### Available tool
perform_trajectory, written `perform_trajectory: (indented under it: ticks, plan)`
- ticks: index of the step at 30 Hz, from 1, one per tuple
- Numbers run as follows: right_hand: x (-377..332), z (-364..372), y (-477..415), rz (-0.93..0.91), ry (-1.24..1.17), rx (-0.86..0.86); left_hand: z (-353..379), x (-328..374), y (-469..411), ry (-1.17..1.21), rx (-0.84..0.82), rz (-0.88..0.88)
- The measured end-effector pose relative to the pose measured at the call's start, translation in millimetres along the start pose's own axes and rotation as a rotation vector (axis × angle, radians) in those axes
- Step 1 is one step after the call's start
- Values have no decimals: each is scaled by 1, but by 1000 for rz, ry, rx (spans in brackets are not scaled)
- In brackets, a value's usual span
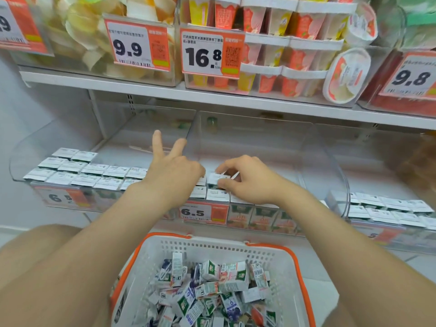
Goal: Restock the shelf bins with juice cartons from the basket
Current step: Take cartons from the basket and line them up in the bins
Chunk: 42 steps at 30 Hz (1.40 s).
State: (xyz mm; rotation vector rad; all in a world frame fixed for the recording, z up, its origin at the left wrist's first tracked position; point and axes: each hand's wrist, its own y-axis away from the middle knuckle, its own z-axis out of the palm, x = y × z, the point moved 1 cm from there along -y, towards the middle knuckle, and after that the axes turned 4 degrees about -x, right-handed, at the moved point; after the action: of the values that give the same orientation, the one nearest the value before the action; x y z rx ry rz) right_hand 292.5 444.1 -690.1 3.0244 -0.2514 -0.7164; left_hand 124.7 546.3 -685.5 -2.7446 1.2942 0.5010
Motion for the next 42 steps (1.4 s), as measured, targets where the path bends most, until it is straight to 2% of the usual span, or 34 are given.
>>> perform_trajectory:
  ticks: [4, 8, 11, 13, 15, 16, 21, 24, 26, 31, 34, 37, 42]
  plan:
    - [6, 8, -6, 42, 6, -112, 4, -1, 13, 120, -26, 70]
    - [3, 11, 6, 56, 26, -128, -2, -1, 42, 237, 69, 115]
    - [-10, 10, 26, 28, 129, 28, -6, 1, 65, 393, 275, 175]
    - [-24, 5, 43, -42, 104, 178, -6, 3, 77, 482, 315, 211]
    - [-41, 1, 65, -91, 44, 236, -3, 9, 88, 535, 218, 238]
    - [-49, 1, 79, -96, 41, 203, 0, 14, 93, 526, 137, 260]
    - [-63, 33, 128, -68, 268, -214, 45, 44, 95, 340, -243, 393]
    - [-33, 70, 132, -4, 354, -342, 76, 60, 84, 288, -454, 400]
    - [-7, 91, 129, 50, 394, -370, 94, 66, 74, 251, -528, 396]
    - [25, 129, 120, 102, 512, -430, 148, 59, 45, 255, -672, 285]
    - [42, 161, 116, 53, 593, -463, 190, 53, 37, 274, -699, 173]
    - [54, 190, 110, -19, 730, -500, 216, 55, 42, 327, -652, 51]
    - [64, 230, 89, -48, 762, -548, 263, 58, 45, 522, -499, -216]
